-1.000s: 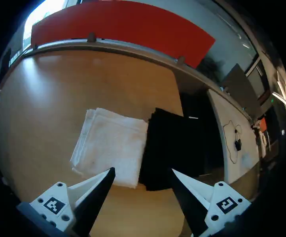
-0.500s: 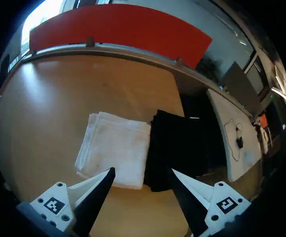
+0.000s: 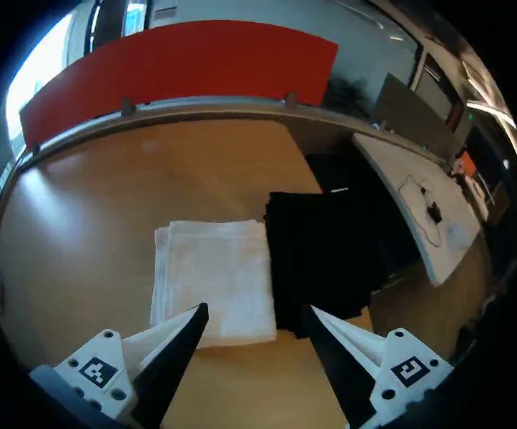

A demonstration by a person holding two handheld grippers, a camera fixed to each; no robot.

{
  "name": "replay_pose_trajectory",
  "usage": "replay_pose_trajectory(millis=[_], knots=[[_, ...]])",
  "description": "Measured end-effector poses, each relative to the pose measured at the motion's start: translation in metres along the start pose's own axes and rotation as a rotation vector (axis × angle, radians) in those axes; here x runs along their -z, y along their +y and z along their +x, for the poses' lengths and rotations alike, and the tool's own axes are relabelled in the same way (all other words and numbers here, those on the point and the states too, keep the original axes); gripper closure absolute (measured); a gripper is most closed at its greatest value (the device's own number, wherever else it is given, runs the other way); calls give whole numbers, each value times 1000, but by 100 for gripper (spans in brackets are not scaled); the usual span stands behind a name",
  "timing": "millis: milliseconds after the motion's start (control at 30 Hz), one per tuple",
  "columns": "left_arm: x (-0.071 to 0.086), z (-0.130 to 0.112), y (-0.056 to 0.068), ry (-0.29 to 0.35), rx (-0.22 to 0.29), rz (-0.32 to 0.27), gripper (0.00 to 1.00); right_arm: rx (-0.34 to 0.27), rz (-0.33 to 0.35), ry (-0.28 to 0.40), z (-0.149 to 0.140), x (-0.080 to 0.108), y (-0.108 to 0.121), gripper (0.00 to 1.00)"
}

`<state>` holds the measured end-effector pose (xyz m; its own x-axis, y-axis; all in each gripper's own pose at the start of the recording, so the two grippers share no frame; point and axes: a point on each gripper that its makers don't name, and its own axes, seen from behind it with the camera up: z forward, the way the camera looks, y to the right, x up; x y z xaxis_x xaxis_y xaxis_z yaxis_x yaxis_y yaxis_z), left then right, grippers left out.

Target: Fold towel

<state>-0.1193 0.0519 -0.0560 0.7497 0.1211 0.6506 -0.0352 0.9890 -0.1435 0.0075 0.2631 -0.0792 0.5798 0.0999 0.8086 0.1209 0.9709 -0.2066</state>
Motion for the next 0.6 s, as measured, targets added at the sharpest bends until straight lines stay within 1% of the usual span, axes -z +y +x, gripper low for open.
replay_pose_trajectory(millis=[100,200,400,600], knots=[[1,1,-1,3,0,1,7,-60,6,1,-3,-1,-3,0],[2,2,-1,6,1,3,7,-93,5,14,-3,-1,-4,0],[2,4,-2,10,10,4,7,-108,-11,67,3,3,-6,0],[1,10,-1,21,12,4,7,-114,-29,157,16,9,-11,0]])
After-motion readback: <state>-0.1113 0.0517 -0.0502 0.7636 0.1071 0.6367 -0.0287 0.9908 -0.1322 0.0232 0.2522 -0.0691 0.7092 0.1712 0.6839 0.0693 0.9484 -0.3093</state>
